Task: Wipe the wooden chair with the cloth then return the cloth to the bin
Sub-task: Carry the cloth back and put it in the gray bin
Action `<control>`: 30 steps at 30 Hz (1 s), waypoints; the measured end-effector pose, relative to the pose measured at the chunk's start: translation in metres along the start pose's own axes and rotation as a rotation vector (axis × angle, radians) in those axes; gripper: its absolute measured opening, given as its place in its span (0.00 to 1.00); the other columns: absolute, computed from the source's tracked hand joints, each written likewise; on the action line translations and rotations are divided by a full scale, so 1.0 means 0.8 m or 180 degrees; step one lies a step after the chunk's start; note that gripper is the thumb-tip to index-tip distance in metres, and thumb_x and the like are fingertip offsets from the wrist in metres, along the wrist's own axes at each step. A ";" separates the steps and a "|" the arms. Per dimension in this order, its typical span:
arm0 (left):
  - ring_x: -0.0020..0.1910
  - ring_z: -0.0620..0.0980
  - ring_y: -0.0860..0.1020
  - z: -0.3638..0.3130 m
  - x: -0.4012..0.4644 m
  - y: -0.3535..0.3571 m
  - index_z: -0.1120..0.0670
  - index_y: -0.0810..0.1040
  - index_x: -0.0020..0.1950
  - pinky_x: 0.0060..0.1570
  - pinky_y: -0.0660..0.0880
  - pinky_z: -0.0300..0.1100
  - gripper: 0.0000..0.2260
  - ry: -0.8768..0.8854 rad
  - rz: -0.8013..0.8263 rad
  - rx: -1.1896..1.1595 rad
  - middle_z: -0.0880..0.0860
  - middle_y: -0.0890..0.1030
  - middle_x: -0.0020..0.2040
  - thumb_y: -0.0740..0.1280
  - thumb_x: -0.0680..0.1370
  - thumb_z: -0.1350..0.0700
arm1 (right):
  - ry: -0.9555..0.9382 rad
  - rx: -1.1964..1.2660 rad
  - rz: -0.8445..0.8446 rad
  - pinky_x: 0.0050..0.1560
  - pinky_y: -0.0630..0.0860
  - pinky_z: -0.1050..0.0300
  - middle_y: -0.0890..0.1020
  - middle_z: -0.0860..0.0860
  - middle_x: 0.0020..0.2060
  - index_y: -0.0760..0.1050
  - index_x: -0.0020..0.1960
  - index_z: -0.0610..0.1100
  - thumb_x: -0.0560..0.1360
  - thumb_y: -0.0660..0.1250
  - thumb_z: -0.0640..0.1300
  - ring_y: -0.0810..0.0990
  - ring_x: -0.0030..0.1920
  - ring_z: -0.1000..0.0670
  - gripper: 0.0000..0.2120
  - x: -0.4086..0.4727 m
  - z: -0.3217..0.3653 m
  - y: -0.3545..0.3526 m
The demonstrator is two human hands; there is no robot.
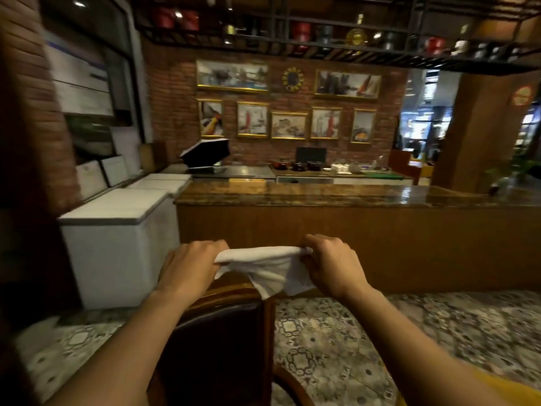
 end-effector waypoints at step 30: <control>0.52 0.60 0.82 0.358 -0.845 -0.426 0.43 0.77 0.55 0.46 0.75 0.50 0.06 -0.3968 0.0136 0.1736 0.50 0.84 0.53 0.67 0.78 0.49 | -0.3325 0.2312 0.1222 0.48 0.79 0.47 0.83 0.54 0.54 0.76 0.58 0.59 0.76 0.67 0.45 0.81 0.53 0.45 0.13 -0.260 0.951 0.066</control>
Point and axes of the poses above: each hand's wrist, its own x-axis towards the middle knuckle, its own y-axis out of the palm, z = x × y, the point moved 9 cm from there along x, towards the middle knuckle
